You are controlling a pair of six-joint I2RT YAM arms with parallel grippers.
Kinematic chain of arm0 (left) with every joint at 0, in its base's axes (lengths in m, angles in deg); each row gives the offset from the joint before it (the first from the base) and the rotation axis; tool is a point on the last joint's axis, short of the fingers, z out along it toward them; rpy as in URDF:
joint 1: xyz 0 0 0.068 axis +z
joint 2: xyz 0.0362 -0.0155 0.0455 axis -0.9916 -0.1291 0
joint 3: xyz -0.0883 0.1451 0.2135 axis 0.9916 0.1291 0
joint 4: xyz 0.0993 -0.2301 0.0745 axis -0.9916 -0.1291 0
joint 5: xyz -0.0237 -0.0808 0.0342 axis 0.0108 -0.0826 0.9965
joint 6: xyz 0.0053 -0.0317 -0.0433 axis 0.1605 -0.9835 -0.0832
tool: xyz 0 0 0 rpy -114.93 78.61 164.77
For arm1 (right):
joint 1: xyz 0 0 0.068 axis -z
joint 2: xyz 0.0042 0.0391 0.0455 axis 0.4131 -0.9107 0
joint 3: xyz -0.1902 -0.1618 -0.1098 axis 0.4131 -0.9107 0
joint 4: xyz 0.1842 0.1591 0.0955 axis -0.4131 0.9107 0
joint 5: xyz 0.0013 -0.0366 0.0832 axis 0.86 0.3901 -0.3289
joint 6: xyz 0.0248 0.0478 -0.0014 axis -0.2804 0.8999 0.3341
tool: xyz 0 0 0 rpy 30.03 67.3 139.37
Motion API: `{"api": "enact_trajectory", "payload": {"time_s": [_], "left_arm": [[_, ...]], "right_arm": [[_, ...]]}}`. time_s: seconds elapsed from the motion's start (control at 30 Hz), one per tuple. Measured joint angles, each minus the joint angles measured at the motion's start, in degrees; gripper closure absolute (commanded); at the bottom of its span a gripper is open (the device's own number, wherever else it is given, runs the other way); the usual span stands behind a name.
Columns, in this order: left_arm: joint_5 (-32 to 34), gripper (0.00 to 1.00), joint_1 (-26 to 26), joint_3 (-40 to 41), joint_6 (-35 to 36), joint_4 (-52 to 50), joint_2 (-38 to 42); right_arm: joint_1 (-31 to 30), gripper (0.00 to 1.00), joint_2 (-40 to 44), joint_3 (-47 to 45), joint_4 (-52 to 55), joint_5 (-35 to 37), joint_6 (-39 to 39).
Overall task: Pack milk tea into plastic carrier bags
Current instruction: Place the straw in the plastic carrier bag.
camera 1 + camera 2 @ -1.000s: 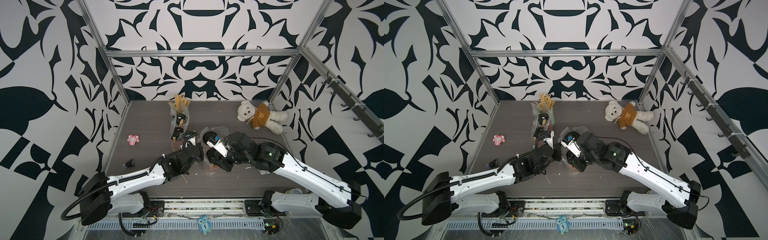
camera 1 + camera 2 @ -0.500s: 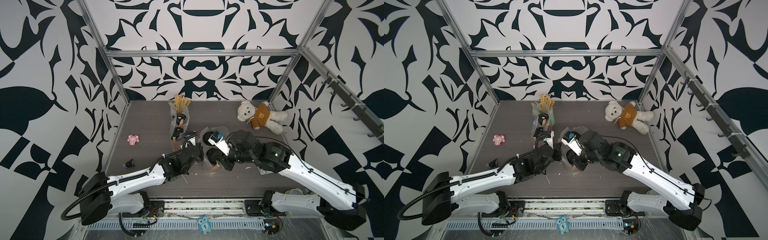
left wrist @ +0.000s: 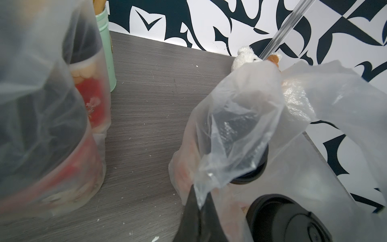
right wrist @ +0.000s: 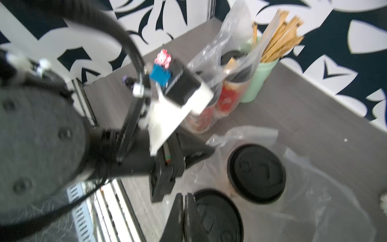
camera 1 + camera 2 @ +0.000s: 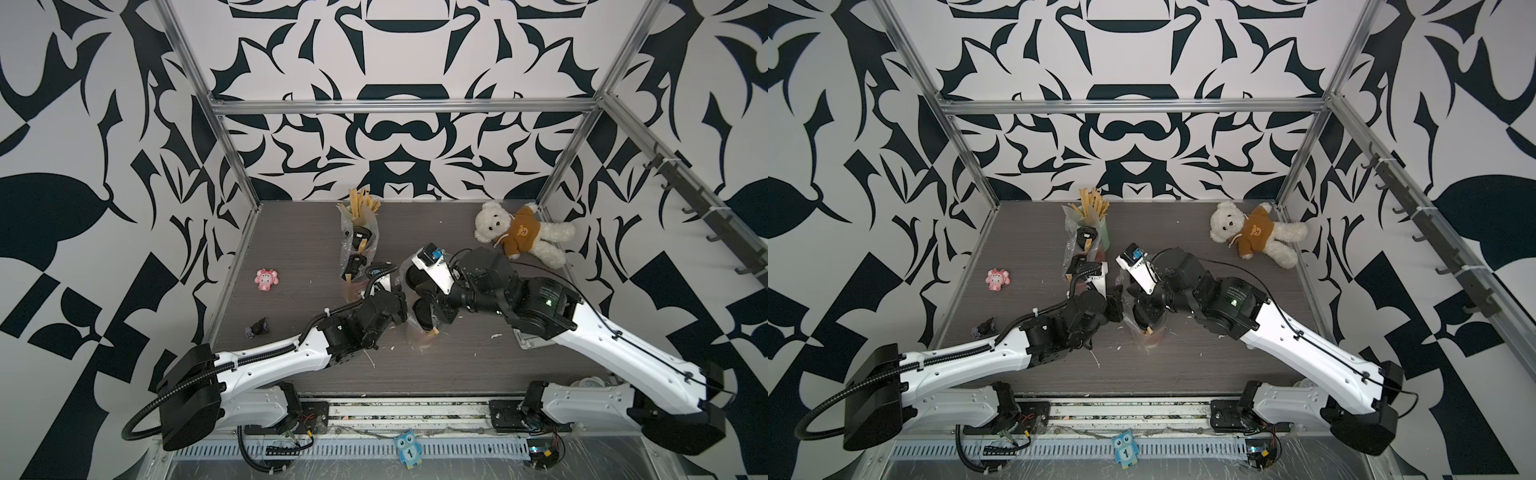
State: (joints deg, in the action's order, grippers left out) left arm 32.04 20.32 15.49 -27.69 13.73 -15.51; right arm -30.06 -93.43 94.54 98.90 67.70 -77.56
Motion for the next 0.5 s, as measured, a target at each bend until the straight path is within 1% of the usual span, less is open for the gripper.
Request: {"api": "enact_trajectory", "payload": {"time_s": [0.07, 0.23, 0.3, 0.4, 0.5], "left_arm": [[0.1, 1.00, 0.0, 0.4, 0.0, 0.1, 0.0], [0.6, 1.00, 0.0, 0.5, 0.0, 0.5, 0.1], [0.8, 1.00, 0.0, 0.5, 0.1, 0.8, 0.1], [1.0, 1.00, 0.0, 0.5, 0.1, 1.0, 0.1], [1.9, 1.00, 0.0, 1.2, 0.1, 2.1, 0.1]], "right_arm": [[2.6, 0.92, -3.5, 3.3, -2.7, -0.3, -0.1], [14.2, 0.87, -13.4, 10.9, -8.2, -4.7, 1.7], [17.3, 0.86, -18.3, 15.6, -8.8, -6.4, 2.1], [19.7, 0.85, -25.9, 22.6, -10.2, -8.7, 2.4], [20.0, 0.83, -33.5, 29.6, -11.0, -11.1, 2.5]]}}
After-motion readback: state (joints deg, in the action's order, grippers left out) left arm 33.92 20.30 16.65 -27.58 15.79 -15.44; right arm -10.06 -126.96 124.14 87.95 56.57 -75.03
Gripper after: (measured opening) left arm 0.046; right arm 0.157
